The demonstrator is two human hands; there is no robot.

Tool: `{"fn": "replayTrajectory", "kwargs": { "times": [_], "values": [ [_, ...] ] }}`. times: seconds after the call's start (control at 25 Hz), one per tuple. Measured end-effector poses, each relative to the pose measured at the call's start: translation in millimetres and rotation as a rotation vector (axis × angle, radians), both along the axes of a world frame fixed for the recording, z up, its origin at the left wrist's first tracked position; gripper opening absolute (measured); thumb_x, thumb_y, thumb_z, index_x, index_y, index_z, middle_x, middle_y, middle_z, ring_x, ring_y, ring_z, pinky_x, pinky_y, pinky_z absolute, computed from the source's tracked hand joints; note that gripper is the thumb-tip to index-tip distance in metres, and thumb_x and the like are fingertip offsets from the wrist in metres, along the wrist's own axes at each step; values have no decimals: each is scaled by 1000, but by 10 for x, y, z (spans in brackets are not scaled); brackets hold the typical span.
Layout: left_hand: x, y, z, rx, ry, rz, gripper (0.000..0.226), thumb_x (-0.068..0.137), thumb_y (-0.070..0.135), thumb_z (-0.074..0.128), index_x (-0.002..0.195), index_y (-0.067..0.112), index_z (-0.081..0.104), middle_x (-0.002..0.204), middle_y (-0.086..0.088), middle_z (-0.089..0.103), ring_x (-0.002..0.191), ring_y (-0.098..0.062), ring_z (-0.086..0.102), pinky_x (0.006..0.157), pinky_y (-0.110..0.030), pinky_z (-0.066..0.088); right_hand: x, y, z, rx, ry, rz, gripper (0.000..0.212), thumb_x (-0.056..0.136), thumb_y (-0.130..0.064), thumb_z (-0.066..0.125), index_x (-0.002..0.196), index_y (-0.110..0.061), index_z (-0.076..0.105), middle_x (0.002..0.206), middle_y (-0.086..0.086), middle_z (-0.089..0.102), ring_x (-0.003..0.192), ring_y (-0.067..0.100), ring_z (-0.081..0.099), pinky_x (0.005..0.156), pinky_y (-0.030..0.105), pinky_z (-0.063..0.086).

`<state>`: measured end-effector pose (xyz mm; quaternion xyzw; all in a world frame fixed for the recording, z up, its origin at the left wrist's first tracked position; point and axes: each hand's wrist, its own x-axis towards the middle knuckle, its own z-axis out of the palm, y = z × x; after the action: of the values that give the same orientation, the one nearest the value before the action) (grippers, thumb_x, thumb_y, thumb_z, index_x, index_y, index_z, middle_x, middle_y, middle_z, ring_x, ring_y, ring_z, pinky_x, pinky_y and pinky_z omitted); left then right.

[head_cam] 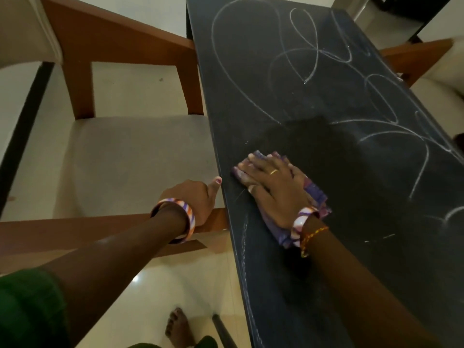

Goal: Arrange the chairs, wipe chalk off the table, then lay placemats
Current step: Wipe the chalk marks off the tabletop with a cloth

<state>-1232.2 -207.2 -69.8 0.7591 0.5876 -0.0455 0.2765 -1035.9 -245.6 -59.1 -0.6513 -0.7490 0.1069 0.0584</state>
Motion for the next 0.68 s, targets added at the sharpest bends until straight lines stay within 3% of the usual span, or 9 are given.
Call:
{"fn": "replayTrajectory", "kwargs": {
  "times": [0.08, 0.2, 0.24, 0.32, 0.44, 0.52, 0.6, 0.68],
  "values": [
    [-9, -8, -13, 6, -11, -3, 68, 94, 54, 7, 65, 13, 53, 60, -2, 50, 58, -13, 49, 67, -26, 37, 429, 181, 43, 66, -78, -104, 48, 92, -45, 21, 138, -46, 36, 152, -14, 28, 142, 16, 22, 115, 47, 16],
    [-13, -24, -23, 13, -11, -31, 69, 94, 55, 7, 69, 13, 55, 61, -1, 50, 56, -10, 47, 66, -25, 33, 926, 651, 48, -16, -25, -703, 44, 99, -43, 20, 141, -44, 31, 155, -7, 22, 142, 26, 18, 113, 53, 13],
    [-11, -21, -18, 14, -11, -43, 69, 94, 54, 7, 71, 12, 57, 62, -1, 51, 56, -10, 46, 66, -25, 32, 879, 737, 49, -38, -7, -805, 43, 99, -44, 21, 141, -43, 31, 155, -7, 21, 142, 27, 16, 112, 55, 10],
    [-15, -26, 10, 19, -8, -64, 70, 95, 53, 7, 74, 11, 58, 63, -2, 51, 56, -10, 46, 67, -25, 32, 528, 718, 31, -1, -84, -683, 41, 98, -41, 25, 138, -42, 36, 154, -8, 25, 141, 26, 18, 112, 57, 9],
    [-15, -33, 37, 18, 4, -112, 65, 97, 50, 9, 75, 12, 57, 67, -3, 54, 58, -11, 48, 64, -25, 34, -207, 262, 5, 53, -142, -134, 45, 95, -39, 32, 140, -42, 34, 154, -10, 24, 142, 24, 15, 113, 56, 10],
    [-32, -42, 23, 18, 5, -129, 58, 97, 49, 12, 76, 15, 56, 70, -2, 55, 59, -9, 48, 58, -23, 32, -326, 82, 30, 18, -107, 85, 46, 95, -41, 32, 141, -45, 31, 155, -12, 22, 143, 21, 13, 113, 53, 9],
    [-39, -44, 3, 41, -8, -135, 55, 98, 48, 15, 78, 16, 56, 69, 1, 53, 59, -7, 46, 53, -19, 28, 9, 330, 54, 50, -106, -47, 43, 97, -43, 30, 140, -46, 32, 154, -12, 24, 142, 21, 18, 113, 53, 16],
    [-30, -50, -10, 62, -26, -128, 52, 98, 47, 18, 78, 17, 55, 67, 2, 51, 58, -8, 46, 50, -17, 26, 508, 693, 55, 35, -131, -434, 42, 98, -45, 23, 139, -44, 34, 153, -7, 26, 139, 27, 24, 110, 54, 19]
  ]
}}
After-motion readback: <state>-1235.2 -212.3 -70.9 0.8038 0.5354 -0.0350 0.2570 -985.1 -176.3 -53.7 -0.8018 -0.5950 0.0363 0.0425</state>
